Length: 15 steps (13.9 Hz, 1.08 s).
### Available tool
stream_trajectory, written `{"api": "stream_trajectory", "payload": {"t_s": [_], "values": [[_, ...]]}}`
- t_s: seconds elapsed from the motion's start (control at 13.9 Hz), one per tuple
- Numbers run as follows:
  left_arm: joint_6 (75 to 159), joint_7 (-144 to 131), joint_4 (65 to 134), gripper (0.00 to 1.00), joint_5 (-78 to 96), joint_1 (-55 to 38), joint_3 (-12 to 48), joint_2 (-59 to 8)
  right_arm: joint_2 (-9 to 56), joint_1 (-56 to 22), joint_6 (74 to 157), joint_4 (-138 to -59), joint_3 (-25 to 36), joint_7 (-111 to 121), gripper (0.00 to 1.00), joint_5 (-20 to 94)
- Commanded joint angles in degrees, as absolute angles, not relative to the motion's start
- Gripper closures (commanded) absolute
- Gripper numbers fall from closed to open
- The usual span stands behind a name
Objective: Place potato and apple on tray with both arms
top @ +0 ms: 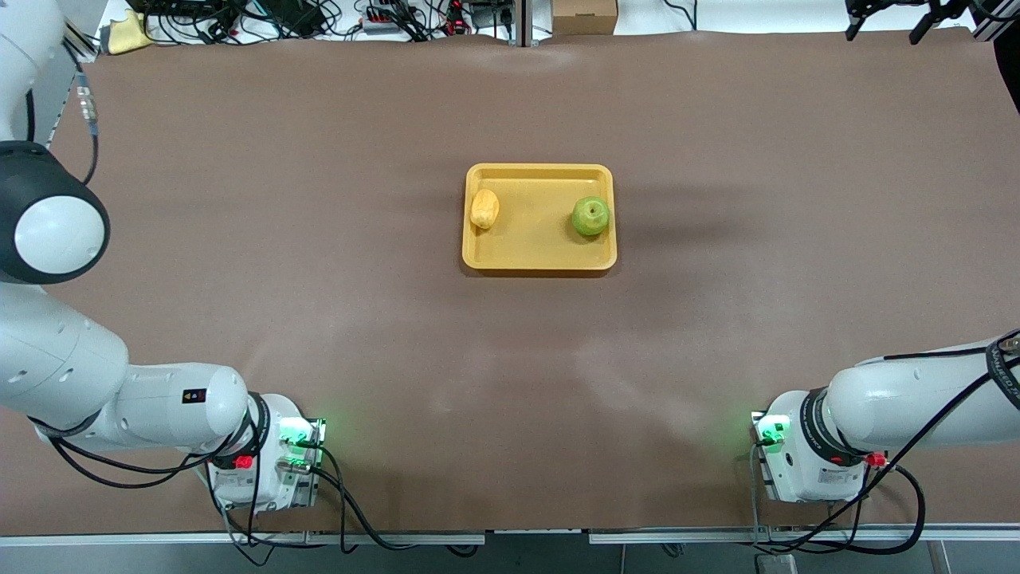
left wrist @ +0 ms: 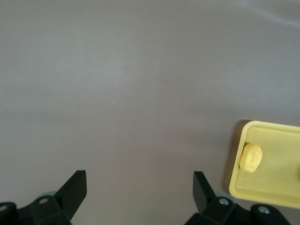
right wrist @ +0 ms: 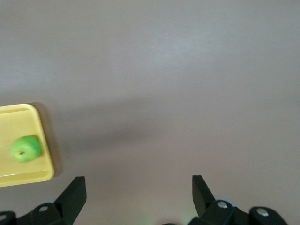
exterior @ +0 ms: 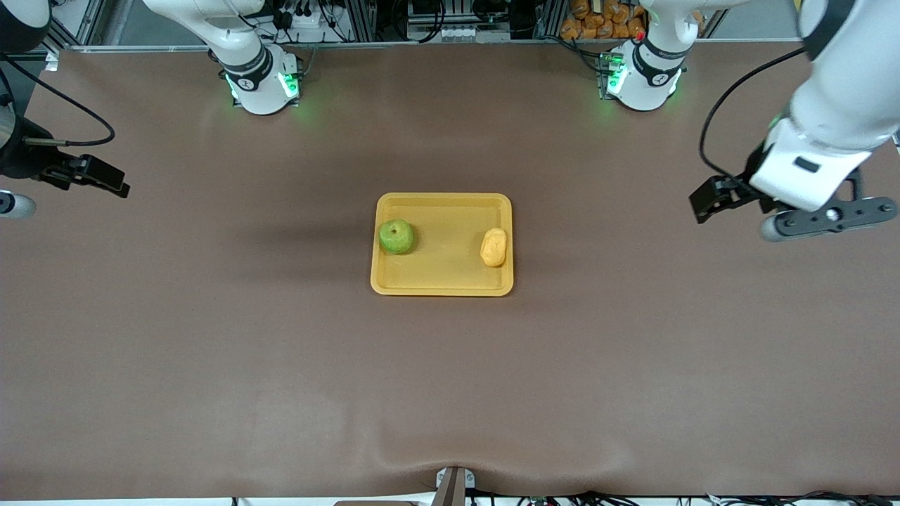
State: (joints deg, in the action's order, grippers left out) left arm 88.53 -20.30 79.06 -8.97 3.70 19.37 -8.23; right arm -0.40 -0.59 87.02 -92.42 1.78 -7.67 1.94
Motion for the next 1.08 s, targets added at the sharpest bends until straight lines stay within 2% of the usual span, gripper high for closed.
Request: {"api": "stream_trajectory", "payload": {"t_s": [0.0,0.22,0.36,0.65,1.0], "values": [[85.62,-12.07,81.74,0.00,-5.55,2.30,13.83,-3.70,-0.09,1.58,86.40,-91.05,1.05,-8.17,0.00,4.92],[82.45,-5.21,83.31,0.00,-3.87,0.09,7.22,-0.28,-0.18,2.11,86.31,-91.06,1.06,-8.17,0.00,4.40],[82.00,-2.12,87.69,0.00,-3.17,-0.79,4.49,3.67,-0.26,2.20,86.05,-90.97,1.14,-8.09,0.00,4.13],[82.18,-1.76,95.88,0.00,-2.72,-1.85,3.69,10.71,0.09,2.55,85.78,-90.62,1.14,-7.56,0.00,3.17],[82.35,-1.85,96.34,0.00,-2.81,-2.46,2.20,12.92,0.09,3.87,85.69,-89.91,1.05,-7.47,0.00,2.99]]}}
